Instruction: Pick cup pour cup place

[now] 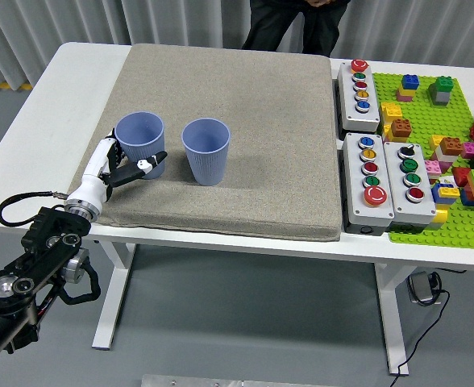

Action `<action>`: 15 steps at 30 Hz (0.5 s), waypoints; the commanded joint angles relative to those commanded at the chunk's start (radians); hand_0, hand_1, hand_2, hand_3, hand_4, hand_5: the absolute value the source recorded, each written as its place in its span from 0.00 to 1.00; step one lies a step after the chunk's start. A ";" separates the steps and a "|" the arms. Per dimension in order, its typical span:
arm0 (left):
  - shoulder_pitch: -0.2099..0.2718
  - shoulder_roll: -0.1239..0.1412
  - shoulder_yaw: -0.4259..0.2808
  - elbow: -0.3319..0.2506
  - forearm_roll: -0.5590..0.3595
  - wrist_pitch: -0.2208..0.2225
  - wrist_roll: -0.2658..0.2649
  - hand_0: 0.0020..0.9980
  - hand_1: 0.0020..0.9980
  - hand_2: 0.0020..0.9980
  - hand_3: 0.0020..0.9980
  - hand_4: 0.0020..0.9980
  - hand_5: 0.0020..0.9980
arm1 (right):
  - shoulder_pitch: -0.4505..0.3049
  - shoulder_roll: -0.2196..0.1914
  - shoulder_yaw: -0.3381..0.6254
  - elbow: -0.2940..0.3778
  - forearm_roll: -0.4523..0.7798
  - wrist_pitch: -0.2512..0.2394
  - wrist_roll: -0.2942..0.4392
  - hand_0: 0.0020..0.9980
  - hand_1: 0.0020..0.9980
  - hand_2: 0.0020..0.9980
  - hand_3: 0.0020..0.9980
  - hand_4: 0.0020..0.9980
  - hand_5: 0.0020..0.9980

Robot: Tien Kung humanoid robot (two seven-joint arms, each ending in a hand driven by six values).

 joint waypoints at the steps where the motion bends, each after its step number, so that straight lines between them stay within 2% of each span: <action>1: -0.001 0.000 0.000 0.001 -0.001 0.000 0.000 0.86 0.84 0.86 0.89 0.92 0.27 | 0.000 0.000 -0.001 0.000 0.001 0.000 0.000 0.70 0.63 0.59 0.59 0.00 0.24; 5: -0.002 -0.002 0.001 0.001 -0.002 -0.002 0.001 0.86 0.84 0.86 0.89 0.92 0.27 | 0.001 0.000 -0.003 0.000 0.004 0.000 0.000 0.70 0.63 0.59 0.59 0.00 0.24; 6: -0.002 -0.002 0.001 0.001 -0.002 -0.003 0.001 0.83 0.80 0.79 0.79 0.92 0.27 | 0.001 0.000 -0.003 0.000 0.004 0.000 0.000 0.70 0.63 0.59 0.59 0.00 0.24; 10: -0.005 -0.003 -0.001 -0.001 0.002 -0.008 0.003 0.83 0.80 0.79 0.79 0.92 0.27 | 0.004 -0.001 -0.003 0.000 0.005 0.000 0.001 0.70 0.63 0.59 0.59 0.00 0.24; 11: -0.005 -0.002 -0.001 -0.002 0.002 -0.010 0.004 0.82 0.78 0.74 0.66 0.92 0.27 | 0.005 -0.001 -0.004 0.000 0.005 0.000 0.001 0.70 0.63 0.59 0.59 0.00 0.24; 15: -0.004 -0.002 -0.003 -0.003 0.002 -0.010 0.003 0.82 0.78 0.74 0.66 0.92 0.27 | 0.007 -0.001 -0.005 0.000 0.008 0.000 0.001 0.70 0.63 0.59 0.59 0.00 0.24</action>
